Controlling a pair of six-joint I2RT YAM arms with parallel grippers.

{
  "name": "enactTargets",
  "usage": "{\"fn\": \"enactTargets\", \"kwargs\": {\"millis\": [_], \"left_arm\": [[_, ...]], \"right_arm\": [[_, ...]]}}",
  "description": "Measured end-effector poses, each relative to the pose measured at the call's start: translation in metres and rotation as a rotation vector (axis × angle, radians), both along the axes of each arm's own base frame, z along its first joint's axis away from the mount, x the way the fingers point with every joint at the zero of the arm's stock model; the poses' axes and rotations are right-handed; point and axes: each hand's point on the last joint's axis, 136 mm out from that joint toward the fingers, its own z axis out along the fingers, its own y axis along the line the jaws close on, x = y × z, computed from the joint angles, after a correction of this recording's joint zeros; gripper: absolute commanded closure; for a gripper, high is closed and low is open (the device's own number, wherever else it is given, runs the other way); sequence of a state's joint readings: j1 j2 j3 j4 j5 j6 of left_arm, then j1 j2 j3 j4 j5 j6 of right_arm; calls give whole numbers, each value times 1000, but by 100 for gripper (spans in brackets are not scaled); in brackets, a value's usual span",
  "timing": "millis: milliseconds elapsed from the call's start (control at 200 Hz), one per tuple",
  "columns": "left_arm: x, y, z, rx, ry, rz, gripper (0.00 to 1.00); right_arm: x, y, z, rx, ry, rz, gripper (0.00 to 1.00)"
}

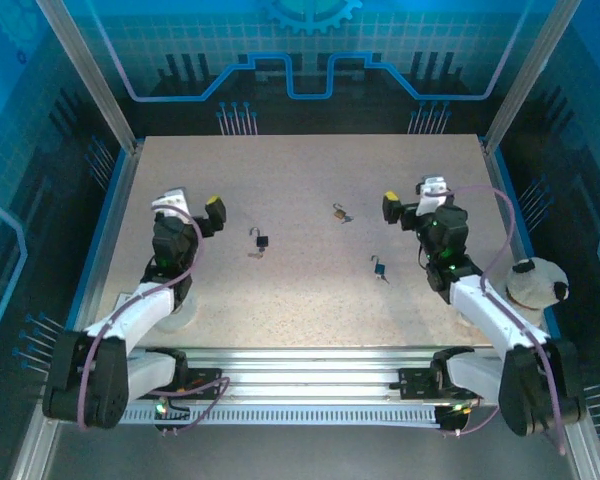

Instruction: Lock with the key

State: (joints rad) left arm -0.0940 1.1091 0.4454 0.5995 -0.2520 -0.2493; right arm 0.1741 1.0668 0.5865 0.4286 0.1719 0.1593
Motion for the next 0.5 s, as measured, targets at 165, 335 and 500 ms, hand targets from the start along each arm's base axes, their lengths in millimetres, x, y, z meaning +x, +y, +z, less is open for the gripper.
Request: {"fn": "enactTargets", "kwargs": {"millis": [165, 335, 500], "left_arm": [[-21, 7, -7, -323, 9, 86, 1], [-33, 3, -25, -458, 156, 108, 1], [-36, -8, -29, -487, 270, 107, 1]], "right_arm": [[-19, -18, 27, 278, -32, -11, 0], [-25, 0, 14, 363, 78, 52, 0], [-28, 65, -9, 263, 274, 178, 0]]}}
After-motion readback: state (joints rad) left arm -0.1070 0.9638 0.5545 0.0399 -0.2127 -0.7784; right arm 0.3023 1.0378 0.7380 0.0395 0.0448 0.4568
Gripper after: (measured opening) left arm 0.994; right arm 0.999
